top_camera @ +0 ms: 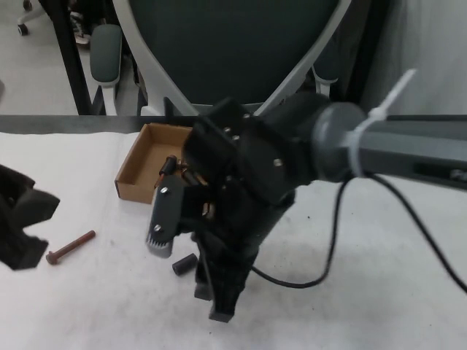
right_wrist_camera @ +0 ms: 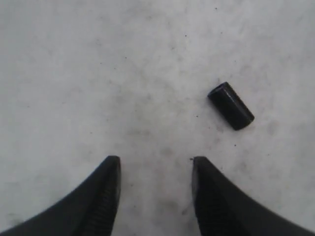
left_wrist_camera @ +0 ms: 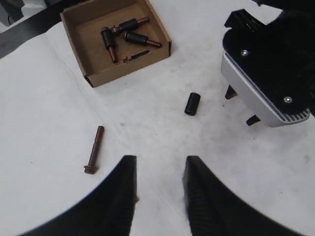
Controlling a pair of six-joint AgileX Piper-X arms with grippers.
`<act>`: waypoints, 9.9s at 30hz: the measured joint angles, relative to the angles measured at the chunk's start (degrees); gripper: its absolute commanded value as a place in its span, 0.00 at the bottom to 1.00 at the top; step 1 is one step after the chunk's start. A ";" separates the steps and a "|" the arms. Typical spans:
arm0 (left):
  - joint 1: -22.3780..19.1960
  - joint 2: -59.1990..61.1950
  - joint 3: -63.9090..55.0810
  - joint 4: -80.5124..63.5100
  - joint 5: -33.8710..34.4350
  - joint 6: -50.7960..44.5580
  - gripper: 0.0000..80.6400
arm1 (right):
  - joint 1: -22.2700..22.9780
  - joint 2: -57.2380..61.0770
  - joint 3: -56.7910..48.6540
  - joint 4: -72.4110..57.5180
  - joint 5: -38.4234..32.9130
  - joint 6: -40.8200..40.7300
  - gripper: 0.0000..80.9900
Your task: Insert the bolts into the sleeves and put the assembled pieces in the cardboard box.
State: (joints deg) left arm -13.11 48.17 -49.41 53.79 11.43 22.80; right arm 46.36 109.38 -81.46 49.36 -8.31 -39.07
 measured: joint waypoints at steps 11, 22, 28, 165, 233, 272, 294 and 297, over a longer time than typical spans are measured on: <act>0.00 6.93 6.96 -15.99 -5.72 10.07 0.40 | 1.60 5.32 -3.20 0.11 8.31 -7.41 0.54; 0.00 8.01 7.86 -18.70 -7.40 8.03 0.40 | 1.59 5.30 -3.44 -7.75 12.22 -11.60 0.54; 0.00 11.56 7.86 -16.89 -8.94 7.19 0.53 | 1.59 5.46 -3.46 -8.59 12.21 -11.89 0.54; 5.48 33.06 0.66 -23.44 34.60 -57.85 0.84 | 3.97 -38.73 23.16 -0.44 -8.31 29.49 0.00; -11.08 55.60 -17.18 -11.62 4.01 37.94 0.67 | 3.97 -72.76 61.71 -41.69 -9.62 44.69 0.00; -14.63 61.03 -18.16 -8.34 10.47 19.65 0.01 | 3.97 -71.38 68.12 -45.12 -9.75 43.42 0.00; -13.39 37.13 -6.72 -16.51 32.46 -0.03 0.01 | 3.97 -56.07 66.94 -59.04 -14.59 48.25 0.00; -13.39 34.35 -1.31 -20.88 32.63 -3.15 0.01 | 3.97 -52.03 64.98 -61.10 -14.76 48.36 0.00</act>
State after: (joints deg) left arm -26.50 82.52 -50.72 32.91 44.06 19.65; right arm 50.33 57.35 -16.48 -11.73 -23.07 9.29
